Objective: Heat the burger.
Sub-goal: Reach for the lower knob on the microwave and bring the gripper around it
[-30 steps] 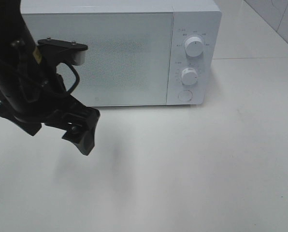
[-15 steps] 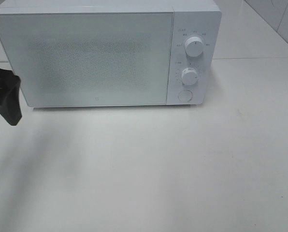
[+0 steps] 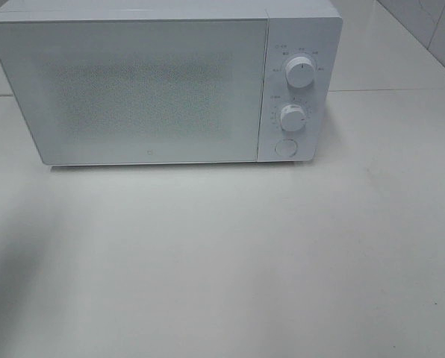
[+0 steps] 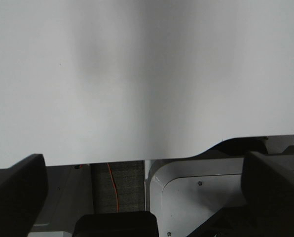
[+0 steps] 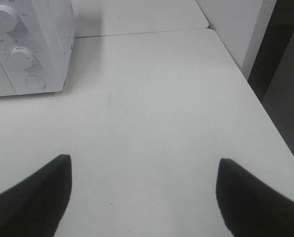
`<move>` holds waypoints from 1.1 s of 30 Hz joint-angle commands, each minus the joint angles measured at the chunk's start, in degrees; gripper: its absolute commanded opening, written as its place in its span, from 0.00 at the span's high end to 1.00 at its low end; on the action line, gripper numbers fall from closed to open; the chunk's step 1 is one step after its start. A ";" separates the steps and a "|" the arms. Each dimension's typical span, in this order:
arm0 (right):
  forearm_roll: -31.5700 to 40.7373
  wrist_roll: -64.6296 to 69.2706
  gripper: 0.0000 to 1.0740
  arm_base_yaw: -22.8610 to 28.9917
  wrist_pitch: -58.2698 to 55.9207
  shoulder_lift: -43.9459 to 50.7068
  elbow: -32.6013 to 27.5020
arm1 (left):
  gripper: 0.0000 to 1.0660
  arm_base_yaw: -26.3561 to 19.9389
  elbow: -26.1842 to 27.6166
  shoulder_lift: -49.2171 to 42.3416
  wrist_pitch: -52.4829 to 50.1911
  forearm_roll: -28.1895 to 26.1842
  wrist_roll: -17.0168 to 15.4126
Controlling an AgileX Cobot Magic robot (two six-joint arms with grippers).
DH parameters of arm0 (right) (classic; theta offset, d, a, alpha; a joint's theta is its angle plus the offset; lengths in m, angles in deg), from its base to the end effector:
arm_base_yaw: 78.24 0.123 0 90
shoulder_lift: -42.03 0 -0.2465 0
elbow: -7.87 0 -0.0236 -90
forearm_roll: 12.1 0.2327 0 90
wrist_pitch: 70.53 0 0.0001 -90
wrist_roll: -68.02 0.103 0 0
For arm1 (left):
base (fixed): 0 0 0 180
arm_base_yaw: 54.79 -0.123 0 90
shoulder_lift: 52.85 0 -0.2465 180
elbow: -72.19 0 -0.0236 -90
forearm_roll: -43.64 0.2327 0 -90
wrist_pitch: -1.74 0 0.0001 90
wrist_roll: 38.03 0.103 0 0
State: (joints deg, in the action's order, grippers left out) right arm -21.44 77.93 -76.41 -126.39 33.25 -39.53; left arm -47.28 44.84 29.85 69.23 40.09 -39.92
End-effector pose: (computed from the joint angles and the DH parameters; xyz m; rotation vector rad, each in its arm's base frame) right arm 0.0318 -0.0128 0.2719 0.1366 1.9413 -0.0566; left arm 0.1973 -0.0320 0.2072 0.1172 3.0999 -0.0947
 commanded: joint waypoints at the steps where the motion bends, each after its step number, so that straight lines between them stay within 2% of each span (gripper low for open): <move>1: -0.23 -0.69 0.29 -0.17 0.57 1.43 -0.06 | 0.05 -0.23 -4.07 -4.47 0.34 0.34 0.29; 2: -0.23 -0.69 0.29 -0.17 0.57 1.43 -0.06 | 0.05 -0.23 -4.07 -4.47 0.34 0.34 0.29; 4: -0.23 -0.69 0.29 -0.17 0.57 1.43 -0.06 | 0.05 -0.23 -9.00 -10.08 -0.34 0.34 0.69; 10: -0.23 -0.69 0.29 -0.17 0.57 1.43 -0.06 | 0.05 -0.23 -13.29 -16.16 -2.81 0.34 0.69; 12: -0.23 -0.69 0.29 -0.17 0.57 1.43 -0.06 | 0.05 -0.23 -17.25 -22.69 -6.13 0.34 0.69; 14: -0.23 -0.69 0.29 -0.17 0.57 1.43 -0.06 | 0.05 -0.23 -18.22 -24.64 -6.82 0.34 0.69; 15: -0.23 -0.69 0.29 -0.17 0.57 1.43 -0.06 | 0.05 -0.23 -18.22 -24.64 -6.82 0.34 0.69; 17: -0.23 -0.69 0.29 -0.17 0.57 1.43 -0.06 | 0.05 -0.23 -18.96 -32.43 -5.90 0.63 0.69; 26: -0.23 -0.69 0.29 -0.17 0.57 1.43 -0.06 | 0.05 -0.23 -18.96 -45.66 -5.96 0.29 0.63; 29: -0.23 -0.69 0.29 -0.17 0.57 1.43 -0.06 | 0.05 -0.23 -18.96 -52.71 -6.02 -0.17 0.52; 33: -0.23 -0.69 0.29 -0.17 0.57 1.43 -0.06 | 0.05 -0.23 -18.96 -57.01 -6.07 -0.17 0.52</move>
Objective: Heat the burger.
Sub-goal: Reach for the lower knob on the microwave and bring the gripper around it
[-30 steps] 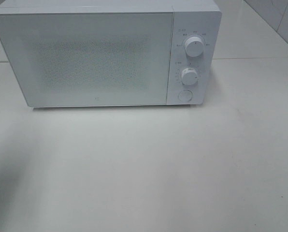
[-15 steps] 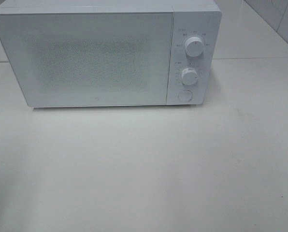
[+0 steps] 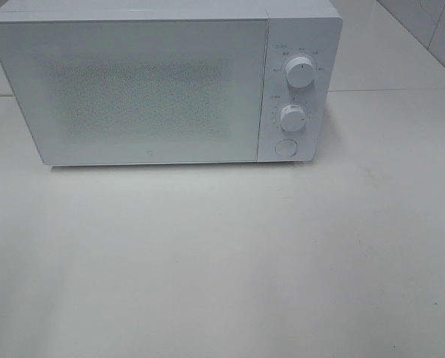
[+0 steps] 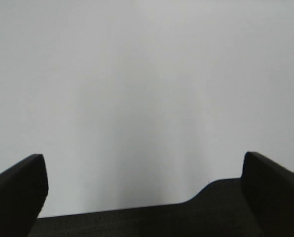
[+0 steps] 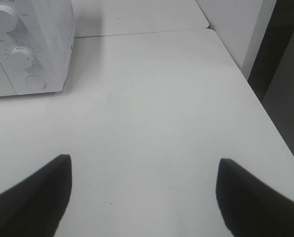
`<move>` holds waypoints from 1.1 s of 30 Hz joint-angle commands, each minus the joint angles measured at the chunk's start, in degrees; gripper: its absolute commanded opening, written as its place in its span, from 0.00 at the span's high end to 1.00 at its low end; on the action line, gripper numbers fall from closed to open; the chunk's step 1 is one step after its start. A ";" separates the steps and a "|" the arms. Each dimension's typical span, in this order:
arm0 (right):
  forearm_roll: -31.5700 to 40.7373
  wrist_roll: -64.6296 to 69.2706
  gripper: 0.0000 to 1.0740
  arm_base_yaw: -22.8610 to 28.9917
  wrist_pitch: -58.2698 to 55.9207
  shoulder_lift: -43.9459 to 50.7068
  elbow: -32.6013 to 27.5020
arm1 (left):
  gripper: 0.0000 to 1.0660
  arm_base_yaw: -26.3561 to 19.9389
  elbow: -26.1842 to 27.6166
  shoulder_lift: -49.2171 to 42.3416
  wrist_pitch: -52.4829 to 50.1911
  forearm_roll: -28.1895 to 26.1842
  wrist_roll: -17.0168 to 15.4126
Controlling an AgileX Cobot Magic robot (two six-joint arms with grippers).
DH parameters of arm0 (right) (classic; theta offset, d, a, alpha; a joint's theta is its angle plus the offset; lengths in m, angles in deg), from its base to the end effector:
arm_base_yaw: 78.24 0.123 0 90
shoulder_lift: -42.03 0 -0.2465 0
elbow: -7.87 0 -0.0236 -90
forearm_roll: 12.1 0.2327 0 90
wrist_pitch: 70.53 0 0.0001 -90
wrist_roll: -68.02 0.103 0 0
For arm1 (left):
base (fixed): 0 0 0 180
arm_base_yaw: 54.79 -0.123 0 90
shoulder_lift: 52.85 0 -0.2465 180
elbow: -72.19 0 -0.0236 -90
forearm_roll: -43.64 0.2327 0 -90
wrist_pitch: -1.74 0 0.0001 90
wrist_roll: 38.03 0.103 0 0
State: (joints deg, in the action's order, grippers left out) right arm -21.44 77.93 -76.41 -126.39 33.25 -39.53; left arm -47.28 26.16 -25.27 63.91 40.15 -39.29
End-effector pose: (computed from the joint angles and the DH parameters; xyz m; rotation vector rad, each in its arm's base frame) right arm 0.0318 -0.0128 0.2719 0.1366 1.9413 -0.0566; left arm 0.0685 -0.0146 0.2517 0.1216 2.3696 -0.1511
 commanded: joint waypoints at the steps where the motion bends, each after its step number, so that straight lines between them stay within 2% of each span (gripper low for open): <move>1: -0.23 -0.69 0.29 -0.17 0.57 1.43 -0.06 | 0.05 -0.23 -0.29 -4.41 -0.74 -0.23 -0.11; 5: -0.23 -0.69 0.29 -0.17 0.57 1.43 -0.06 | 0.05 -0.86 -0.29 -7.79 -0.74 -0.23 -0.06; 7: -0.23 -0.69 0.29 -0.17 0.57 1.43 -0.06 | 0.05 -4.01 -0.29 -10.94 -0.74 -0.23 -0.06; 8: -0.23 -0.69 0.29 -0.17 0.57 1.43 -0.06 | 0.05 -4.01 -0.29 -10.94 -0.74 -0.23 -0.06; 9: -0.23 -0.69 0.29 -0.17 0.57 1.43 -0.06 | 0.05 -7.45 -0.29 -12.89 -0.74 -0.23 -0.06; 12: -0.23 -0.69 0.29 -0.17 0.57 1.43 -0.06 | 0.05 -9.63 -0.29 -15.53 -0.74 -0.23 -0.11; 18: -0.23 -0.69 0.29 -0.17 0.57 1.43 -0.06 | 0.05 -9.97 -0.29 -20.57 -0.74 -0.23 -0.11; 33: -0.23 -0.52 0.29 -0.17 0.57 1.43 -0.06 | 0.05 -9.97 -0.29 -20.28 -0.80 -0.29 -0.11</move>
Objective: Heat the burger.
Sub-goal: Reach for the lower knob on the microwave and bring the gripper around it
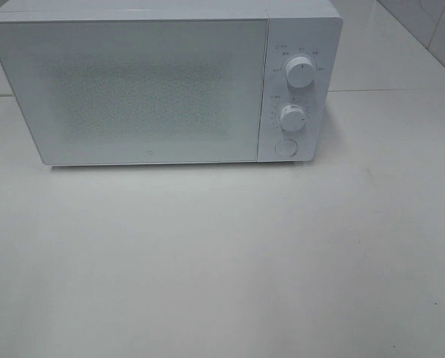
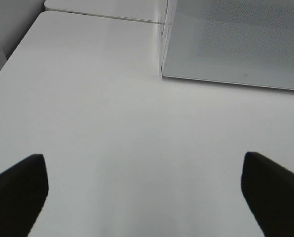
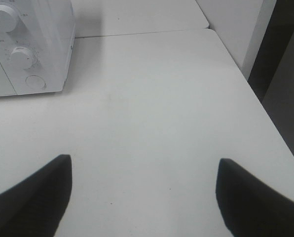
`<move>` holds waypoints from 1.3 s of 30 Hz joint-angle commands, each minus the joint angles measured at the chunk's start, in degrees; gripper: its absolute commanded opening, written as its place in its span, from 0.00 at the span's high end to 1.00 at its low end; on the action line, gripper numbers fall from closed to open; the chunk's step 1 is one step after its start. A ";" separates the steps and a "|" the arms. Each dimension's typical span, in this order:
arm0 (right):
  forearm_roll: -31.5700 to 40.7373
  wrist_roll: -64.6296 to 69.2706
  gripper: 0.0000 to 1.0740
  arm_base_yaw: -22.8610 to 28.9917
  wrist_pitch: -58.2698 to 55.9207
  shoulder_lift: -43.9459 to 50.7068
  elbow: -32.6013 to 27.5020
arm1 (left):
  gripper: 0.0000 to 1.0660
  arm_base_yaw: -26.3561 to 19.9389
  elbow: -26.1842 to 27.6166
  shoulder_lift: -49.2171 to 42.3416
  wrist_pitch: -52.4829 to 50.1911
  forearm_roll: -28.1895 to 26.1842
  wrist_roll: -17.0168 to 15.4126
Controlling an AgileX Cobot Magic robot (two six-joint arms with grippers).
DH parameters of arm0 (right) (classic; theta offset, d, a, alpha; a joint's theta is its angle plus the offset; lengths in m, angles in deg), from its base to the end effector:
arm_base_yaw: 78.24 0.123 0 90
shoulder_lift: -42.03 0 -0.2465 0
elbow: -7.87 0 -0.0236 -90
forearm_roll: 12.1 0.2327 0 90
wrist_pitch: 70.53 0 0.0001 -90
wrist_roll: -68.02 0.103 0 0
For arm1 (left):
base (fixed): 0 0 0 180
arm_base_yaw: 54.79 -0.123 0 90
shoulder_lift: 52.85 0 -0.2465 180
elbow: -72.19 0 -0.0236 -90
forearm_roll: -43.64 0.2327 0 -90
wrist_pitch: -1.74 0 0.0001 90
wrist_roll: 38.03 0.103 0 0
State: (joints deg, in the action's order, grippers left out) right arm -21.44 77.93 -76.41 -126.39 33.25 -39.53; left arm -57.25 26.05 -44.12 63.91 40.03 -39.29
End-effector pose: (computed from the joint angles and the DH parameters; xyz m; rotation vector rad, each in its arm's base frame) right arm 0.0318 -0.0128 0.2719 0.1366 1.9413 -0.0566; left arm 0.0249 -0.0047 0.2669 -0.0615 2.0408 -0.0622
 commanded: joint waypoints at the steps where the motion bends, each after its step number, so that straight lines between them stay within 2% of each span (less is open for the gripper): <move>1: -0.23 -0.52 0.30 -0.17 0.57 1.43 -0.06 | 0.05 0.00 -0.17 -1.43 -0.80 -0.17 -0.11; 20: -0.23 -0.69 0.31 -0.17 1.15 1.43 0.17 | 0.05 0.00 -0.17 -1.43 -0.80 -0.17 -0.11; 23: -0.86 -0.80 0.31 -0.17 6.70 0.00 1.72 | 0.05 0.00 -0.17 -1.43 -0.80 -0.17 -0.11; 33: -2.46 0.34 0.31 -0.17 17.99 -8.71 1.66 | 0.05 0.00 -0.17 -1.43 -0.80 -0.17 -0.11; 39: -2.23 0.40 0.31 -0.17 26.93 -15.24 -1.32 | 0.05 0.00 -0.17 -1.43 -0.80 -0.17 -0.11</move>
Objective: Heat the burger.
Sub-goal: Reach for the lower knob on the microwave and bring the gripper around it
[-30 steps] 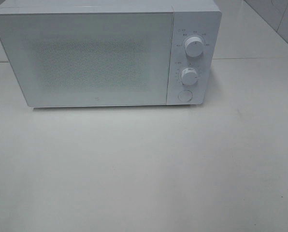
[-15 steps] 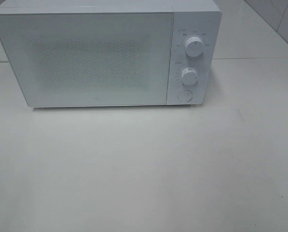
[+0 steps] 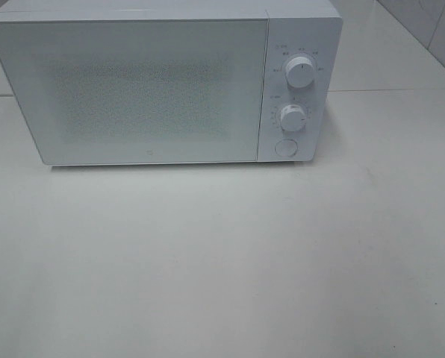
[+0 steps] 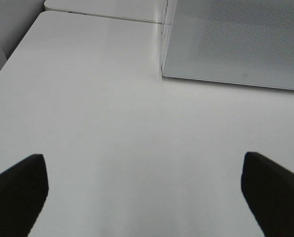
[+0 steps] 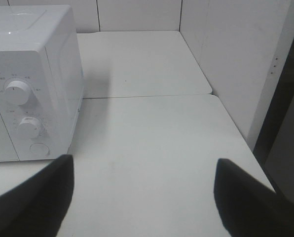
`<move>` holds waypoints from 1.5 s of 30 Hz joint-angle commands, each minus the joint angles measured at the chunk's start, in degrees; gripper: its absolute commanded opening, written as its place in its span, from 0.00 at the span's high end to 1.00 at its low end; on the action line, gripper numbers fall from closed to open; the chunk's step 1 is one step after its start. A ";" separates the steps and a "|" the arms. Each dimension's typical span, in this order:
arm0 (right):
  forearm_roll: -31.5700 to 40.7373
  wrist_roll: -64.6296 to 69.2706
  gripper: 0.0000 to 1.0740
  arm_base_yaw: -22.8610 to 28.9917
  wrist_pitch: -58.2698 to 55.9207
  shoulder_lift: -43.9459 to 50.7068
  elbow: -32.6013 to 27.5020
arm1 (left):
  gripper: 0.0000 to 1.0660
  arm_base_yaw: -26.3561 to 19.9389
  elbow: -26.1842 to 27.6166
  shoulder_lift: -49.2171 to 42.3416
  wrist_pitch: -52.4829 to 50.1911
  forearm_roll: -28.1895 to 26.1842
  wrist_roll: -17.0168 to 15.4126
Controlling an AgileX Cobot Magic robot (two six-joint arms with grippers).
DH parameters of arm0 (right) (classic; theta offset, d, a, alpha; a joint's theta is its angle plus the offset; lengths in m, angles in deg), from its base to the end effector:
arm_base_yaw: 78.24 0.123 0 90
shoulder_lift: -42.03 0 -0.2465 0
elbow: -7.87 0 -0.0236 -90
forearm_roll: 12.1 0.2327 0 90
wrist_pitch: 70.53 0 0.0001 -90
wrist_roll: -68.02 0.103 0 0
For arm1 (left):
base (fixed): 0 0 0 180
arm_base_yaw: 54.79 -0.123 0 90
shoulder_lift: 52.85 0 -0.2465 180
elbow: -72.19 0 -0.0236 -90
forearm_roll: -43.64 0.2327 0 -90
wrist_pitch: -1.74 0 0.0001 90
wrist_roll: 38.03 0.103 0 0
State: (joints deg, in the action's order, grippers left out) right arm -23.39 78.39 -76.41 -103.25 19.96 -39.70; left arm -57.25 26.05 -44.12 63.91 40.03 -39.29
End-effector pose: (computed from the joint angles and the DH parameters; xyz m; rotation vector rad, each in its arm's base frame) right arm 0.0820 -0.0083 0.2976 0.0611 1.7758 -0.0606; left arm 0.0249 -0.0047 0.2669 -0.0615 2.0408 -0.0622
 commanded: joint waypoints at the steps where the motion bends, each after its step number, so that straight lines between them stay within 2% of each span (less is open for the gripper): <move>1: -0.29 -0.06 0.31 -0.17 3.78 -1.95 -1.15 | 0.05 0.00 -0.17 -1.43 -0.80 -0.17 -0.11; 14: -0.23 -0.06 0.31 -0.17 23.55 -15.36 -7.10 | 0.05 0.00 -0.17 -1.43 -0.80 -0.17 -0.11; 21: -0.29 -0.06 0.31 -0.17 30.37 -21.20 -7.79 | 0.05 0.00 -0.17 -1.43 -0.80 -0.17 -0.11; 31: -0.40 -0.06 0.31 -0.17 51.28 -32.95 -7.79 | 0.05 0.00 -0.17 -1.43 -0.80 -0.17 -0.11; 34: -0.40 -0.06 0.32 -0.17 52.88 -34.03 -7.79 | 0.05 0.00 -0.17 -1.43 -0.80 -0.17 -0.11; 45: 1.38 -6.93 0.32 -0.17 64.63 -48.13 -7.91 | 0.05 0.00 -0.17 -1.43 -0.80 -0.17 -0.11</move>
State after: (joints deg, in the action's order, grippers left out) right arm -23.21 74.09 -76.41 -42.05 -25.59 -47.49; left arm -57.25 26.05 -44.12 63.91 40.03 -39.29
